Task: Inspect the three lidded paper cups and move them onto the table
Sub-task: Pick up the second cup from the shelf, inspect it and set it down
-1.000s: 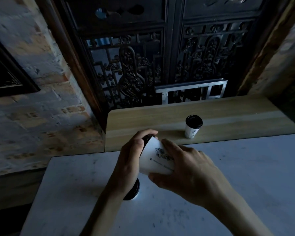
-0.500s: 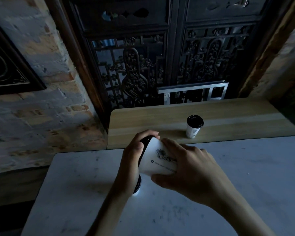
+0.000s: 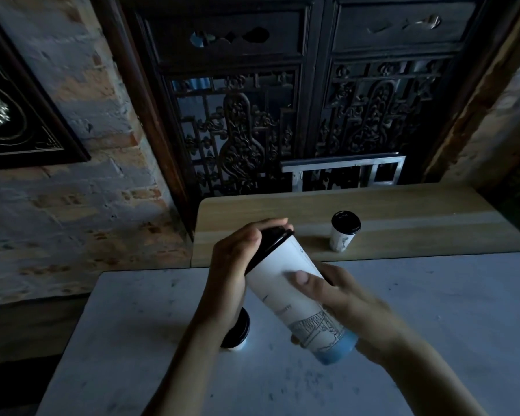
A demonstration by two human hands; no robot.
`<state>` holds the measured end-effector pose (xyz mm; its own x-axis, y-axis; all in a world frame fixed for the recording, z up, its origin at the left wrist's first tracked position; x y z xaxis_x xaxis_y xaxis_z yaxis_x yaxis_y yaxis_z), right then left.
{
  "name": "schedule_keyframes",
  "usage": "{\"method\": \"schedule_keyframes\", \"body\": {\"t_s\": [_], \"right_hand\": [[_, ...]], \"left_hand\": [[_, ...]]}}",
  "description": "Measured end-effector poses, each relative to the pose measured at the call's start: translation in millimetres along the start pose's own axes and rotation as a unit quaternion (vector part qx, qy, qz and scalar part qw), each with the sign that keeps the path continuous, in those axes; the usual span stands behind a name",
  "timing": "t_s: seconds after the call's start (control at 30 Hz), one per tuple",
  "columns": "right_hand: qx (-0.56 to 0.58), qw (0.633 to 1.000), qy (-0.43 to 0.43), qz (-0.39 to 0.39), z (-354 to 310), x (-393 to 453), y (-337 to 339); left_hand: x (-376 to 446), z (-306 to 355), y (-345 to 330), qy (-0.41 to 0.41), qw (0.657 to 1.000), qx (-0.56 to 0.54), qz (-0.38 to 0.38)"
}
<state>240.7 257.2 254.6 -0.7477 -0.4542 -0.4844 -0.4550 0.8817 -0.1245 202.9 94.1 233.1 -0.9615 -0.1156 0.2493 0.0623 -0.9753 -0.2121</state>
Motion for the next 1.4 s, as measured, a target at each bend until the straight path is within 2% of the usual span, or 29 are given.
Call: {"method": "schedule_keyframes", "body": {"t_s": [0.03,0.1,0.23,0.27,0.43,0.57,0.63,0.77,0.87,0.93,1.0,1.07,1.13,1.2,1.27,1.33,1.4], "right_hand": [[-0.025,0.999,0.022,0.025,2.4,7.0,2.6],[-0.150,0.980,0.086,0.100,-6.6,7.7,4.7],[-0.372,0.889,0.178,0.198,-1.7,10.0,3.6],[-0.392,0.877,0.184,0.210,0.4,8.7,1.7],[-0.356,0.873,0.214,0.254,1.0,16.6,5.9],[-0.327,0.888,0.211,0.245,3.4,20.1,12.5],[-0.281,0.914,0.200,0.215,4.8,21.7,15.1],[-0.079,0.981,0.151,0.095,0.8,27.0,13.8],[0.010,0.994,0.108,0.025,-2.9,24.6,9.2],[-0.008,0.994,0.101,0.037,-0.1,27.1,8.9],[-0.103,0.980,0.126,0.113,3.4,29.4,12.3],[-0.240,0.939,0.161,0.186,3.3,27.6,12.0],[-0.357,0.895,0.151,0.222,5.3,26.0,6.2],[-0.380,0.884,0.133,0.237,7.0,24.3,2.5],[-0.307,0.914,0.158,0.211,5.8,23.7,4.1],[-0.124,0.971,0.153,0.132,5.6,25.8,6.5],[0.023,0.993,0.102,0.047,6.7,25.5,5.4]], "left_hand": [[1.8,1.9,-0.9,0.004,1.000,0.012,0.010],[6.3,-0.6,0.1,0.013,0.999,0.038,0.029],[13.8,-10.1,2.5,0.051,0.993,0.078,0.075],[14.4,-10.3,0.8,0.056,0.993,0.081,0.069],[15.1,-7.0,-6.1,0.048,0.993,0.102,0.024],[10.9,-11.4,-6.6,0.047,0.993,0.111,0.017],[12.1,-12.6,-5.5,0.056,0.993,0.105,-0.001],[18.6,-11.5,-2.2,0.062,0.997,0.039,-0.031],[21.1,-12.0,-1.2,0.052,0.998,0.007,-0.016],[23.4,-13.4,-0.7,0.054,0.998,0.017,0.006],[26.6,-15.9,1.2,0.056,0.997,0.042,0.029],[29.2,-18.9,2.3,0.053,0.995,0.074,0.046],[29.2,-21.2,2.5,0.068,0.993,0.083,0.058],[28.8,-22.2,2.7,0.075,0.993,0.080,0.047],[28.5,-21.5,3.6,0.074,0.995,0.055,0.035],[28.3,-21.7,4.9,0.081,0.996,-0.006,0.030],[27.9,-22.0,5.0,0.085,0.995,-0.051,0.023]]}}
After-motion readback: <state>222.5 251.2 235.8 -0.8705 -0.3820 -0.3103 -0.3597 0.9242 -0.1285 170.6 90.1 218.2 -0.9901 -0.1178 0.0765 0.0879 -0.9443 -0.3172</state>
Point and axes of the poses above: each hand's wrist, its own x-axis towards the middle knuckle, its own y-axis out of the back of the hand, z = x × y, the point moved 5 cm from there along x, towards the middle knuckle, and after that the axes turned 7 degrees about -y, right-handed, at the moved point
